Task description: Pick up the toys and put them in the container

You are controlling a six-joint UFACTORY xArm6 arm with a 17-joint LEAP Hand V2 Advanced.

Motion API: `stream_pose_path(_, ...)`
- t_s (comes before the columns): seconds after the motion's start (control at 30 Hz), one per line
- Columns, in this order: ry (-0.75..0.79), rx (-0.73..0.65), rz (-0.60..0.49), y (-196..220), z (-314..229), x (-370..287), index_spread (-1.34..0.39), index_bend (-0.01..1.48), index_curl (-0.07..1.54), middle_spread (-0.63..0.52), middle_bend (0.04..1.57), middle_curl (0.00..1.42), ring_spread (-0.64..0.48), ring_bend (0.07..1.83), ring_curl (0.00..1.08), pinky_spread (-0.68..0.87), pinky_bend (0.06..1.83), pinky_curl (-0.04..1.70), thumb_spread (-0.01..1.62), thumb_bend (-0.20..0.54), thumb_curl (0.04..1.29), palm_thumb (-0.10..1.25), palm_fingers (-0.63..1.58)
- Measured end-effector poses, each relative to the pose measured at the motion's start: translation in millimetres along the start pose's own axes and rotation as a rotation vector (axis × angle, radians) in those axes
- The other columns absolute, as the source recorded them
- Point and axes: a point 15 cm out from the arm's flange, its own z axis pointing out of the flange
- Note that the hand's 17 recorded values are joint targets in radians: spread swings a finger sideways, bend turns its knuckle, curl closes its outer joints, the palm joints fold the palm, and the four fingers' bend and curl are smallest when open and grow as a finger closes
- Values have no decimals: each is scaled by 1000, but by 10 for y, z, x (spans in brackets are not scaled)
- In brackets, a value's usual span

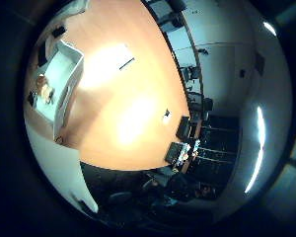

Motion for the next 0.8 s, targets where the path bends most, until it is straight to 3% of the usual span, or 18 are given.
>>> stream_pose_path(0.27, -11, -16, 1, 18, 85, -48, -523, 421, 760, -326, 943, 614, -346, 1051, 501, -630, 856, 401, 1001, -19, 334, 986, 1092)
stream_pose_path(0.33, -12, -16, 3, 22, 85, -45, -533, 281, 731, -345, 906, 612, -354, 1057, 512, -625, 889, 420, 1002, -42, 319, 910, 939)
stream_pose_path(0.4, -14, -18, 4, 40, 93, -35, -548, 137, 651, -364, 820, 592, -363, 1011, 501, -563, 912, 430, 987, -43, 301, 810, 641)
stream_pose_path(0.5, -14, -19, 3, 47, 95, -31, -521, 184, 573, -322, 663, 545, -337, 890, 472, -322, 890, 441, 973, -41, 288, 715, 223)
stream_pose_path(0.57, -17, -20, 2, 49, 96, -37, -507, 188, 518, -261, 544, 484, -247, 750, 405, -97, 885, 408, 969, -39, 280, 655, 119)
stream_pose_path(0.7, -35, -30, 0, 62, 118, -82, -485, 163, 424, -152, 392, 405, -54, 601, 331, 215, 882, 366, 967, -32, 279, 606, 28)
stream_pose_path(0.8, -42, -28, 2, 59, 121, -96, -470, 155, 362, -115, 343, 376, 28, 561, 305, 327, 863, 331, 966, -28, 283, 598, 24)
